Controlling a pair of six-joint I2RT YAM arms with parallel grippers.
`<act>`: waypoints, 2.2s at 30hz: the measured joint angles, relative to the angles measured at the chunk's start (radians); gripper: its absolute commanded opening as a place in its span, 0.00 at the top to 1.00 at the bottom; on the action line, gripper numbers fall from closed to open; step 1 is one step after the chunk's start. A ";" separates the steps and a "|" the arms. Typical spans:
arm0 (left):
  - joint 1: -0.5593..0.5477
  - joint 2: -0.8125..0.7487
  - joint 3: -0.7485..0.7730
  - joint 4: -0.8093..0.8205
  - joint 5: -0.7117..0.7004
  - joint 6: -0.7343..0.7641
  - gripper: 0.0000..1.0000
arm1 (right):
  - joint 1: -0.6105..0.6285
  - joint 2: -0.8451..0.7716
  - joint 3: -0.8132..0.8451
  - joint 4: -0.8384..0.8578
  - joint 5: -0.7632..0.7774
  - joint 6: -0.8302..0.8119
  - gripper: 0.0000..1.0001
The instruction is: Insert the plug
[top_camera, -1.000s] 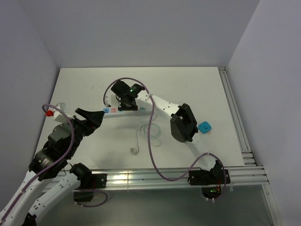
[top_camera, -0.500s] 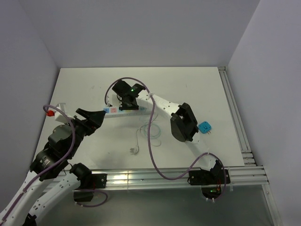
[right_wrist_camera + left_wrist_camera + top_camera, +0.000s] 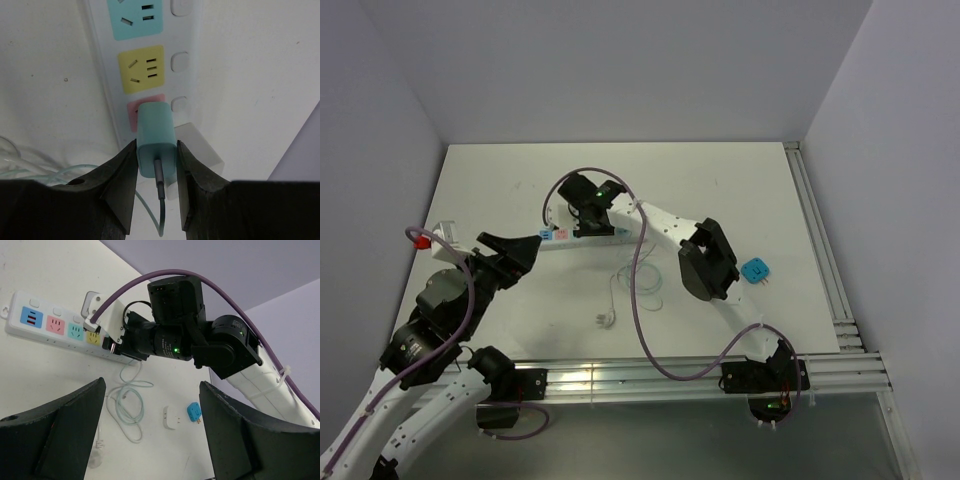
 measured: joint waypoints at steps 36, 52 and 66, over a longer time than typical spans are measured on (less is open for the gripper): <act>0.000 -0.010 0.020 -0.007 -0.001 0.019 0.17 | 0.032 -0.100 -0.150 -0.006 -0.096 0.044 1.00; 0.000 -0.034 0.020 -0.008 -0.006 0.018 0.18 | 0.102 -0.078 -0.093 -0.148 -0.079 0.223 1.00; 0.000 -0.055 0.019 -0.009 -0.006 0.014 0.18 | 0.113 -0.055 -0.066 -0.154 -0.086 0.260 1.00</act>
